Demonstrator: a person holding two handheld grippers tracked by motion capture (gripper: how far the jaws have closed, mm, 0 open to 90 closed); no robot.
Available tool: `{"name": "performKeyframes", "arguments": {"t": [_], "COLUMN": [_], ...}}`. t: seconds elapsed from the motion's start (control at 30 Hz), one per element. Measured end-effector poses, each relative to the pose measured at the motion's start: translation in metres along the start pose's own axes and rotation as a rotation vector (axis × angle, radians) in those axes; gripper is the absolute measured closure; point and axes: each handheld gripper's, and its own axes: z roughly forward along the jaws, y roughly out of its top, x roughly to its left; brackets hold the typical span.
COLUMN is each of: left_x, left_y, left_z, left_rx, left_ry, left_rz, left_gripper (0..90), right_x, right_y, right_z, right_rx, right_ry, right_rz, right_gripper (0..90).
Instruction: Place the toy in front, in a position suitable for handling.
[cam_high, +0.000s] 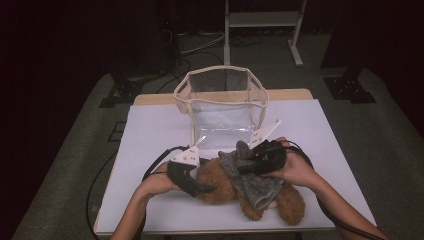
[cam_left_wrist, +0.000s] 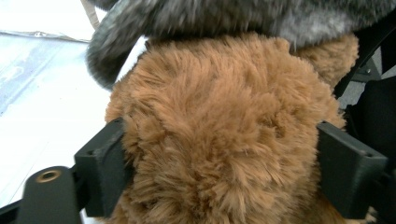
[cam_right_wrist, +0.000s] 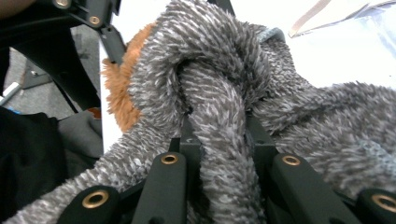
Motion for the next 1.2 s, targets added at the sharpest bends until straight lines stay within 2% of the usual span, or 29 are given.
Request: {"name": "performKeyframes", "arguments": {"t": [0.13,0.17,0.3,0.53,0.57,0.73,0.83,0.93,1.03,1.1,1.2], "left_x": [0.002,0.002,0.002,0.001,0.0,-0.001,-0.001,-0.001,0.0,0.001,0.0], "left_y": [-0.001,-0.001,0.0,0.001,0.001,0.002,0.002,0.001,0.001,0.002,0.004], "left_z": [-0.001,-0.001,-0.004,-0.003,-0.003,-0.002,-0.001,-0.001,-0.001,0.0,0.001], "left_rx": [-0.002,-0.002,-0.005,-0.006,0.004,0.004,0.009,0.018,0.014,0.007,0.008], "left_ry": [-0.003,-0.003,0.0,-0.001,0.004,0.01,0.013,0.022,0.02,0.017,0.024], "left_rz": [-0.012,-0.012,-0.015,-0.005,0.009,0.021,0.029,0.029,0.03,0.014,0.023], "left_gripper": [17.8,17.8,17.5,15.0,15.4,16.0,18.4,19.8,19.8,19.7,19.7], "right_x": [-0.008,-0.008,-0.013,-0.01,-0.009,-0.005,-0.001,0.002,0.002,0.001,0.003], "right_y": [-0.015,-0.015,-0.034,-0.051,-0.052,-0.059,-0.053,-0.039,-0.03,-0.017,0.0], "right_z": [-0.022,-0.022,-0.04,-0.043,-0.044,-0.051,-0.053,-0.05,-0.047,-0.036,-0.019], "right_rx": [-0.031,-0.031,-0.064,-0.111,-0.116,-0.12,-0.104,-0.08,-0.075,-0.063,-0.041], "right_ry": [-0.04,-0.04,-0.067,-0.071,-0.075,-0.082,-0.095,-0.101,-0.094,-0.075,-0.043], "right_rz": [0.04,0.04,0.077,0.087,0.085,0.09,0.075,0.044,0.028,-0.002,-0.031], "right_gripper": [72.9,72.9,72.7,72.4,72.4,72.3,72.2,72.1,72.0,72.1,72.0]}}
